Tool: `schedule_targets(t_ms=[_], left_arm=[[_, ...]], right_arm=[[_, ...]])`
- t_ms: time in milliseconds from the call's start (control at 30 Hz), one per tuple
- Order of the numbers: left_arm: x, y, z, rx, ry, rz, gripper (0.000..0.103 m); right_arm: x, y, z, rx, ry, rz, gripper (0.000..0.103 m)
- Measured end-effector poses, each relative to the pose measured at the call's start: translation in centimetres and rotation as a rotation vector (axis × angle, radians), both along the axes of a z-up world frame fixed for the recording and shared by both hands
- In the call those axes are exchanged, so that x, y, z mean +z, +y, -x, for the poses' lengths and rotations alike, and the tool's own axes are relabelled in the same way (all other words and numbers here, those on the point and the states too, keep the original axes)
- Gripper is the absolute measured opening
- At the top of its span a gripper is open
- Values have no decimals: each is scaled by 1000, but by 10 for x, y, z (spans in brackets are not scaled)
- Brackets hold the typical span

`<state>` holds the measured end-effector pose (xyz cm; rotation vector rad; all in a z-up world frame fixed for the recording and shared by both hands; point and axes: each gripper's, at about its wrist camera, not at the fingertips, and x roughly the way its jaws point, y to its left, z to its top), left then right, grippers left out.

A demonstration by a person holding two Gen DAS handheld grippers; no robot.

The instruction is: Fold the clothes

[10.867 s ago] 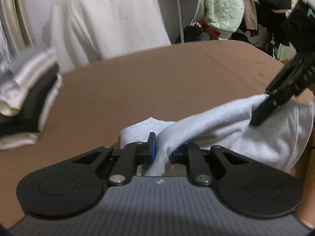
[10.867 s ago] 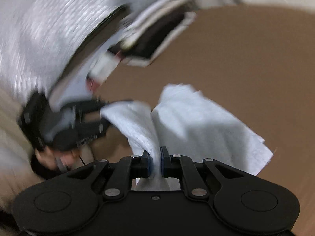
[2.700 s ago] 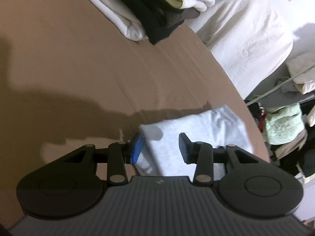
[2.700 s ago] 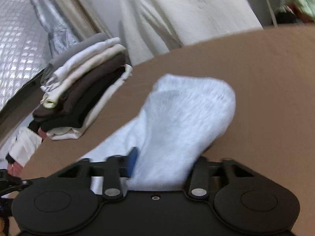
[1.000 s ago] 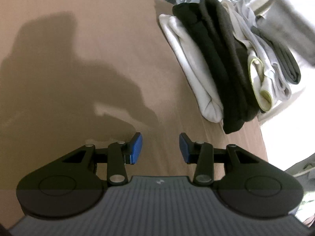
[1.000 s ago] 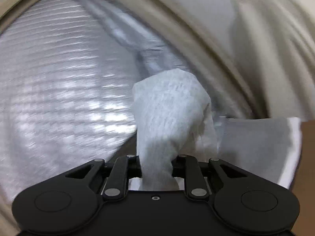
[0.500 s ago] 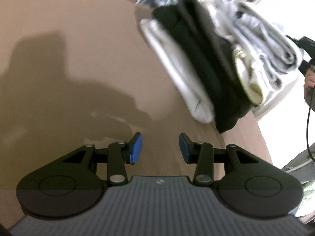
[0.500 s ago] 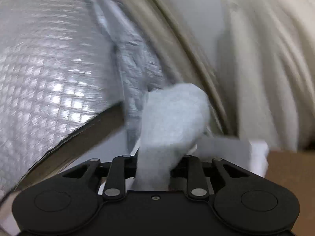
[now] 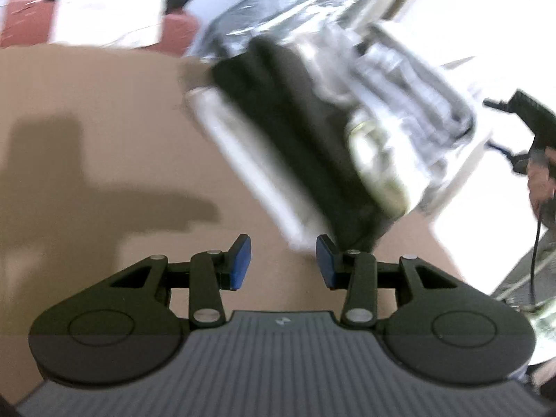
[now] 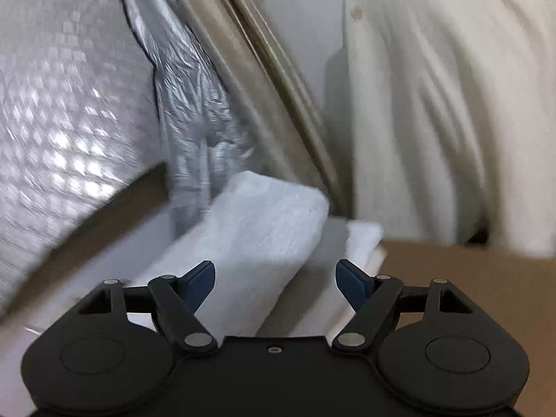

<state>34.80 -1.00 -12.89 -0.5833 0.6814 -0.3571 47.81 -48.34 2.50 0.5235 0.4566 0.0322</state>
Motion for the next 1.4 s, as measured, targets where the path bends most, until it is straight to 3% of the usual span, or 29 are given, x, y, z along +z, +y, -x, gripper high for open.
schedule_targets(t_ms=[100,200,267,300,400,433,467,500,533,567,633,700,767,833,867,900,967,1100,1167,1300,1333,1400], left_arm=[[40,-6,-34,-16,-71,83,43],[83,-21,-72,-82,-129,113,52],[101,-37,-103,-117,-115,113,77],[106,-46,-118,-124,-105,82,79],[113,-72,-158,-97,-92,-92,72],[113,-81,-169,-87,-99,-171,47],[116,-91,-174,-83,-124,-255,32],[120,-101,-177,-82,-158,-342,27],[125,-112,-180,-80,-191,-428,18],[129,-122,-183,-78,-224,-514,13],[138,-143,-188,-74,-290,-687,13],[139,-140,-198,-72,-253,-629,13],[129,-146,-197,-77,-262,-644,13],[119,-154,-194,-84,-281,-677,13],[114,-158,-193,-87,-291,-694,13],[111,-157,-193,-85,-292,-687,13],[109,-152,-194,-77,-286,-652,12],[104,-141,-197,-60,-274,-582,12],[102,-134,-199,-65,-267,-560,13],[98,-125,-203,-77,-253,-519,14],[97,-123,-203,-74,-248,-507,14],[94,-120,-204,-68,-237,-483,14]], right_arm=[[-8,-11,6,48,16,-177,81],[-12,-13,7,64,15,-186,81],[-13,-12,-3,77,11,-171,81],[-16,-11,-11,74,5,-170,81],[-21,-20,-25,36,-6,-184,81],[-25,-21,-30,21,-6,-185,81],[-28,-22,-33,9,8,-184,80],[-32,-17,-48,39,58,-166,75],[-33,-12,-60,60,113,-115,53],[-28,-2,-65,80,102,-28,42],[-11,13,-60,106,-27,87,32],[-3,20,-53,108,-136,142,30],[-14,18,-57,63,-105,199,33],[-36,10,-65,29,-3,214,45],[-39,6,-64,19,-8,208,57],[-40,2,-61,7,-20,218,62],[-32,-4,-56,-25,-33,248,63],[-6,-16,-24,-239,-191,307,59],[1,-21,-22,-187,-215,256,58],[10,16,-31,52,-229,318,58],[8,18,-37,132,-220,175,57],[5,43,-55,174,-176,283,52]])
